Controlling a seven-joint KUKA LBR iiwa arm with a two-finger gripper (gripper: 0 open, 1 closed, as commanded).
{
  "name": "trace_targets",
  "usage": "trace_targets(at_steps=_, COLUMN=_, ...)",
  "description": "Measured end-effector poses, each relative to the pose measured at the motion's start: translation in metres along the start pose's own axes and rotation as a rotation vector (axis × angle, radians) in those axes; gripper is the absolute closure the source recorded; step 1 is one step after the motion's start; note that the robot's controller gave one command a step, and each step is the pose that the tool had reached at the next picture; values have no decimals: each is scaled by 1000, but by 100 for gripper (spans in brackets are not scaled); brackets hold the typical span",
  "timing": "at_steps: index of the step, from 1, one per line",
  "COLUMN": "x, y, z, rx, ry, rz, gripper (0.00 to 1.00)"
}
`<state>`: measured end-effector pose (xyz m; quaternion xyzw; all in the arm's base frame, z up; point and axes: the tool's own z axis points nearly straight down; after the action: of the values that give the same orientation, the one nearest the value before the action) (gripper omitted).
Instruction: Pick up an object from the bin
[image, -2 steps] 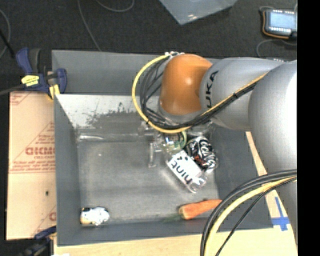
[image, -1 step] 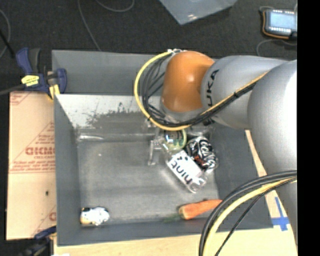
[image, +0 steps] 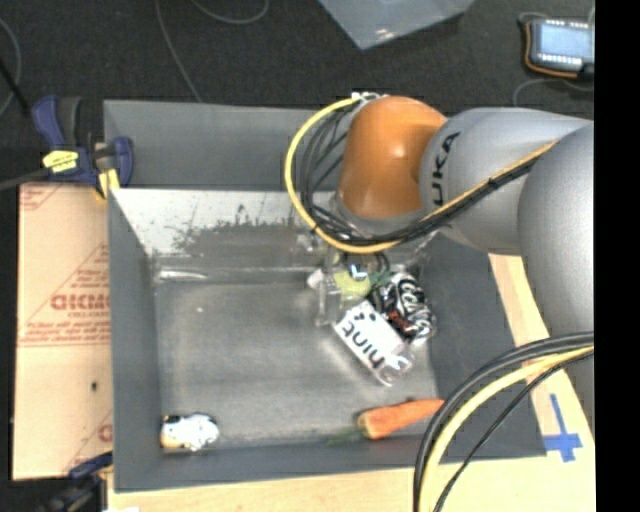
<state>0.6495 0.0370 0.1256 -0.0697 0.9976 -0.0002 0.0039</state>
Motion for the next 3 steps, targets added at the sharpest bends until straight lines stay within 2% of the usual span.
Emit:
trace_targets(at_steps=1, x=2, y=-30, z=33, rx=-3, ry=3, rz=-70, gripper=0)
trace_targets(at_steps=2, x=2, y=14, z=55, rx=-2, ry=-2, rz=67, gripper=100)
trace_targets(at_steps=3, x=2, y=14, z=55, rx=-2, ry=-2, rz=68, gripper=100)
